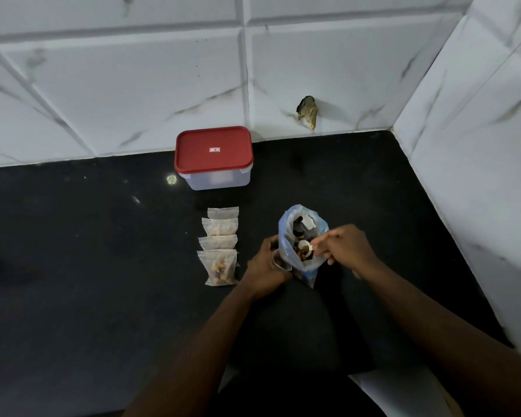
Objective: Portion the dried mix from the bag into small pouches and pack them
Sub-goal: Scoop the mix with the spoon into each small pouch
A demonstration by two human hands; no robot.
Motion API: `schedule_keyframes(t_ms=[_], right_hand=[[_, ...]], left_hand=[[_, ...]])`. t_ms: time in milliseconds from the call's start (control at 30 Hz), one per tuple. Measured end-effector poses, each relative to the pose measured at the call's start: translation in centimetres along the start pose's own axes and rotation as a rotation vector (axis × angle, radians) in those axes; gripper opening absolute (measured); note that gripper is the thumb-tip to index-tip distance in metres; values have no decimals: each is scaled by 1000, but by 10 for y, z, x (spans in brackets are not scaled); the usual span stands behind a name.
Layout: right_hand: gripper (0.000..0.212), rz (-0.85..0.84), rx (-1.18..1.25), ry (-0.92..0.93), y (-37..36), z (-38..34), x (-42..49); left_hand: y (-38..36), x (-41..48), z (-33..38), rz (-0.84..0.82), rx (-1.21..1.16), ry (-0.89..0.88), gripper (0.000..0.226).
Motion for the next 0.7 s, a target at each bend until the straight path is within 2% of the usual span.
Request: schedule_keyframes(t_ms=[67, 200, 300, 433, 600, 700], right_hand=[[18, 28, -78, 60, 0, -1, -3], [19, 112, -486, 421, -11, -22, -17], [19, 74, -610, 446, -18, -29, -20], [12, 37, -402, 311, -12, -31, -11], [11, -59, 29, -121, -10, 0, -8], [7, -74, 227, -246, -13, 12, -12]], left_hand=[[-1, 1, -1, -5, -4, 2, 90], [0, -2, 1, 40, 54, -17, 86], [4, -5, -3, 71, 115, -14, 79], [5, -8, -7, 39, 155, -22, 78], [6, -9, -12, 14, 4, 31, 73], [2, -12, -13, -21, -67, 35, 71]])
Point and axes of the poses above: each hand's wrist, its own x-axis towards the middle knuckle, its own y-axis out of the back of the hand, z = x × y, the point moved 7 cm from there along x, towards the middle knuckle, and after that the axes turned 8 degrees about z, right-handed, at the moved point
